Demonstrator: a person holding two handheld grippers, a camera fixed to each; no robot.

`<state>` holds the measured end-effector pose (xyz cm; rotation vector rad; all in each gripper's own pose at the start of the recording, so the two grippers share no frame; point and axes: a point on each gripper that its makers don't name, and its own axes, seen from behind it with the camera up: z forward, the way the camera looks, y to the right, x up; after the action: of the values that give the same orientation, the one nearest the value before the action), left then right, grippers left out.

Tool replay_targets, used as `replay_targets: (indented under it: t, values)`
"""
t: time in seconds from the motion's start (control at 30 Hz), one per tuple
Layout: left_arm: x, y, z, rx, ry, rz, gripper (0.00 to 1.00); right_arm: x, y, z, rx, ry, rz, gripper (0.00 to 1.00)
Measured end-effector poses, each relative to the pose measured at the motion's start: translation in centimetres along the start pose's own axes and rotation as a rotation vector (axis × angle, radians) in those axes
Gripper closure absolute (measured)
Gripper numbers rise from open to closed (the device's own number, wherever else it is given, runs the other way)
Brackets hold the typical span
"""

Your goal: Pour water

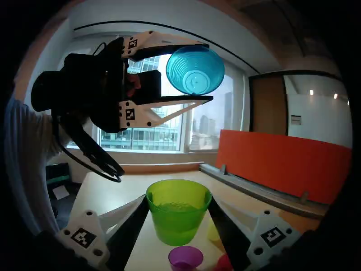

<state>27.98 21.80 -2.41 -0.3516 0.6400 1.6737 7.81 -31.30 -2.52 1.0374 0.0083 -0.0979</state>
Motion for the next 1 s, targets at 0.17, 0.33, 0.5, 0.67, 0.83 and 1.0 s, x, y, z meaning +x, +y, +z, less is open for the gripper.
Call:
replay_targets:
  t: [0.17, 0.33, 0.5, 0.67, 0.83, 1.0]
  values:
    - [-0.2, -0.1, 0.0, -0.002, -0.002, -0.042, 0.12, 0.0, 0.0, 0.0, -0.001, 0.001, 0.0, 0.09]
    - [-0.7, -0.4, 0.0, -0.002, -0.011, -0.099, 0.12, 0.1, 0.1, 0.0, -0.003, 0.003, 0.0, 0.09]
    - [-1.3, -0.2, 0.1, -0.001, -0.02, -0.227, 0.12, 0.2, 0.1, 0.0, -0.005, 0.009, 0.002, 0.09]
    - [-1.9, 0.3, 0.2, 0.006, -0.034, -0.413, 0.12, 0.4, 0.2, -0.2, -0.009, 0.012, 0.007, 0.09]
    - [-2.5, 0.9, 0.4, -0.002, -0.042, -0.602, 0.12, 0.6, 0.2, -0.3, -0.013, 0.017, 0.005, 0.09]
    - [-3.0, 1.0, 0.3, -0.003, -0.044, -0.766, 0.12, 0.8, 0.2, -0.4, -0.015, 0.02, 0.004, 0.09]
